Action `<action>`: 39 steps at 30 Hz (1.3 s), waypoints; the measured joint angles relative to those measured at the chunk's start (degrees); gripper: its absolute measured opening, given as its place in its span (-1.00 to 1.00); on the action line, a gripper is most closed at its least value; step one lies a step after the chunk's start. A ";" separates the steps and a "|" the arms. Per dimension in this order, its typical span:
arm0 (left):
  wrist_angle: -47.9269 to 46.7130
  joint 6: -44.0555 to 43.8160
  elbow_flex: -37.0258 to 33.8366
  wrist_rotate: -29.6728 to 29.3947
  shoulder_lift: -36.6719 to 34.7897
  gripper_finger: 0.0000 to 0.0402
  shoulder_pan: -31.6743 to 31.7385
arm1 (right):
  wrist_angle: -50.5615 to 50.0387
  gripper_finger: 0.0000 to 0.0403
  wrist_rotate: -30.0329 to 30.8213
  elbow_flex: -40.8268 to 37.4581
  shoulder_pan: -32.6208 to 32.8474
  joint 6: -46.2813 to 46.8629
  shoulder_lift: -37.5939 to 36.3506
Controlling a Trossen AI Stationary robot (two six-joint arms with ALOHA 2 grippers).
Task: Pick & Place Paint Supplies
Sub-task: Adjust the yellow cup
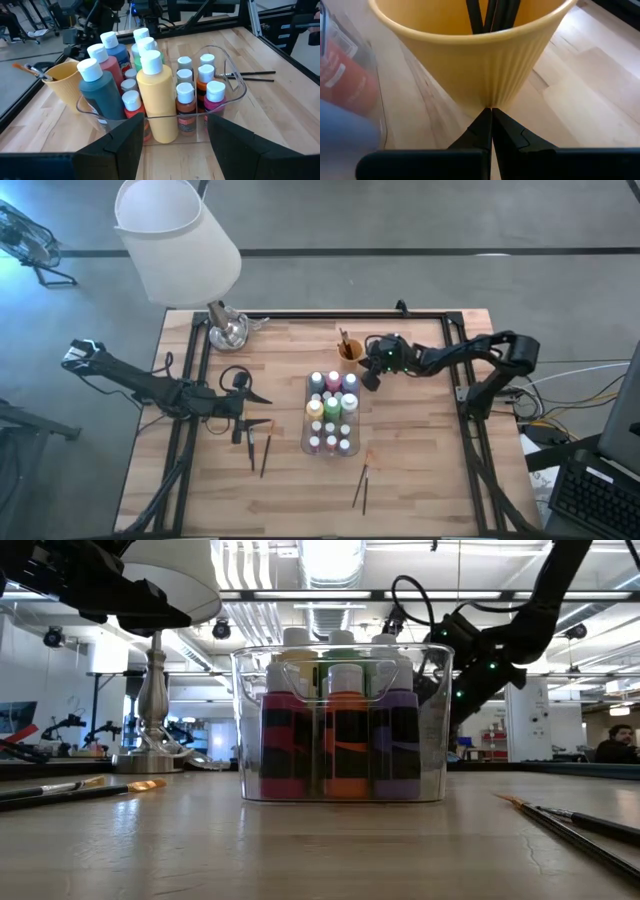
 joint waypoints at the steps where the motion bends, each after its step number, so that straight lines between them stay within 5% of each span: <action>1: -0.01 0.01 -0.01 0.00 -0.01 0.11 0.00 | 0.02 -0.96 -0.20 0.33 0.00 -0.02 0.23; 39: -0.02 0.00 -0.01 0.00 -0.02 0.11 0.00 | -6.53 -0.96 -7.36 12.51 -3.67 -4.97 2.74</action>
